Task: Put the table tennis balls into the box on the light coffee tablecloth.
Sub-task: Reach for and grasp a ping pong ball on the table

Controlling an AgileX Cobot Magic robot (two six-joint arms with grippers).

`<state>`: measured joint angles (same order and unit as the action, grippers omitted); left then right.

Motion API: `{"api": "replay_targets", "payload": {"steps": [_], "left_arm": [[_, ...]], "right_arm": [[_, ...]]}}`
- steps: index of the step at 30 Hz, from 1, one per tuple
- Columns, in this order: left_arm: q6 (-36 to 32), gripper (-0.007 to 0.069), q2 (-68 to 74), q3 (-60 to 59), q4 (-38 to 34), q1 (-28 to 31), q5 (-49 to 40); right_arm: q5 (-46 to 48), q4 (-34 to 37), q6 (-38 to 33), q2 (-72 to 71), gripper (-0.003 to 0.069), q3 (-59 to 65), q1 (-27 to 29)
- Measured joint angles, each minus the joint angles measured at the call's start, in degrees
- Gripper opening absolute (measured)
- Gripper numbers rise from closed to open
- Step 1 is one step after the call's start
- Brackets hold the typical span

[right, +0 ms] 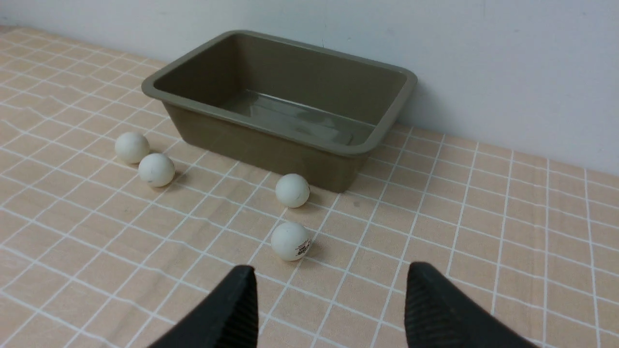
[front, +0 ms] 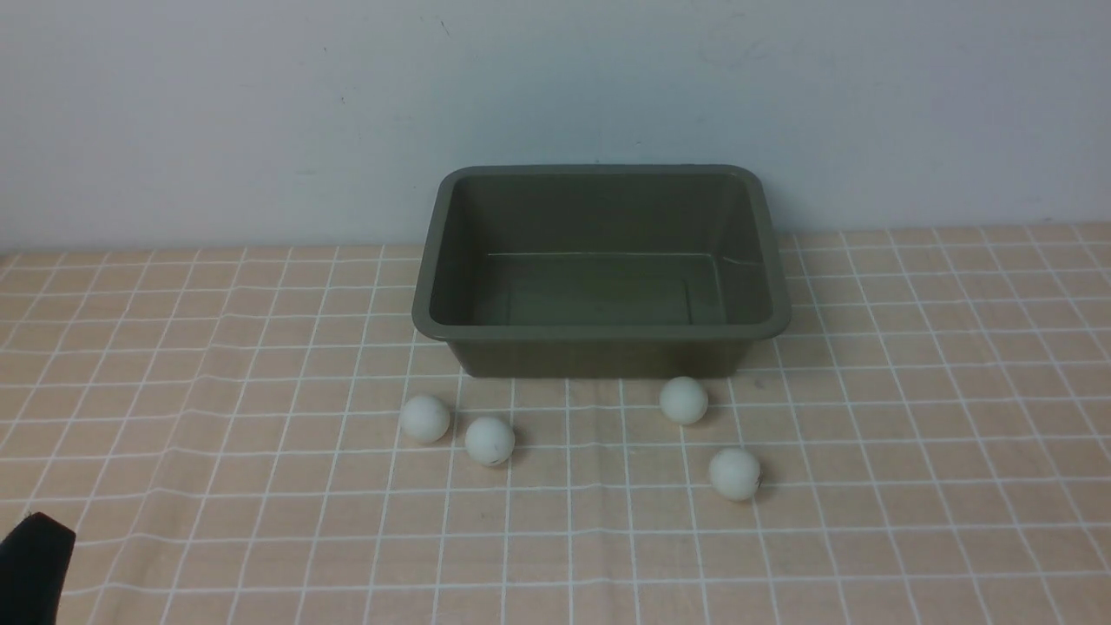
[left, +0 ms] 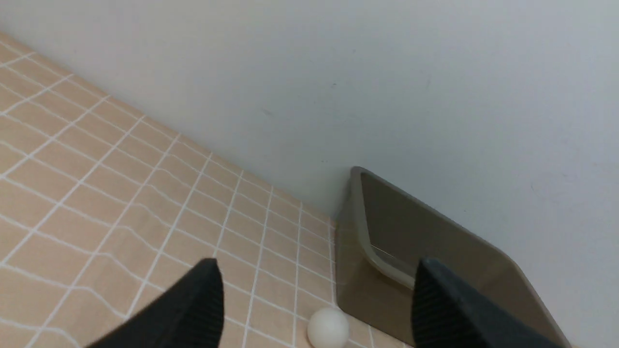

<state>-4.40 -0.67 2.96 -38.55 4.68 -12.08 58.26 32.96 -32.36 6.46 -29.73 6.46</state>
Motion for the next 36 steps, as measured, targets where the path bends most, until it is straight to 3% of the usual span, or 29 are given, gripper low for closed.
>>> {"api": "replay_targets", "payload": {"steps": [10,17,21,26,30,36], "left_arm": [[-21.3,0.0315,10.5,19.3,5.4,0.0,-14.9],[-23.8,0.0308,25.1,29.1,6.3,0.0,-24.9],[-29.0,0.0308,34.0,32.6,6.5,-0.1,-28.7],[-37.1,0.0308,42.4,34.5,3.8,-0.1,-32.4],[-47.4,0.0308,48.4,34.7,0.4,-0.2,-32.9],[-58.5,0.0308,50.7,34.7,-9.9,-0.2,-32.8]], "right_arm": [[1.7,0.3,-2.8,0.3,0.0384,0.0,0.0],[2.4,3.4,-3.9,3.0,0.0386,0.0,0.0],[2.4,4.9,-6.6,8.2,0.0386,0.0,0.0],[1.4,8.9,-13.5,17.1,0.0386,0.0,0.0],[1.4,14.5,-19.4,28.3,0.0386,-0.1,0.0],[1.9,16.4,-23.4,39.2,0.0388,-4.3,0.0]]}}
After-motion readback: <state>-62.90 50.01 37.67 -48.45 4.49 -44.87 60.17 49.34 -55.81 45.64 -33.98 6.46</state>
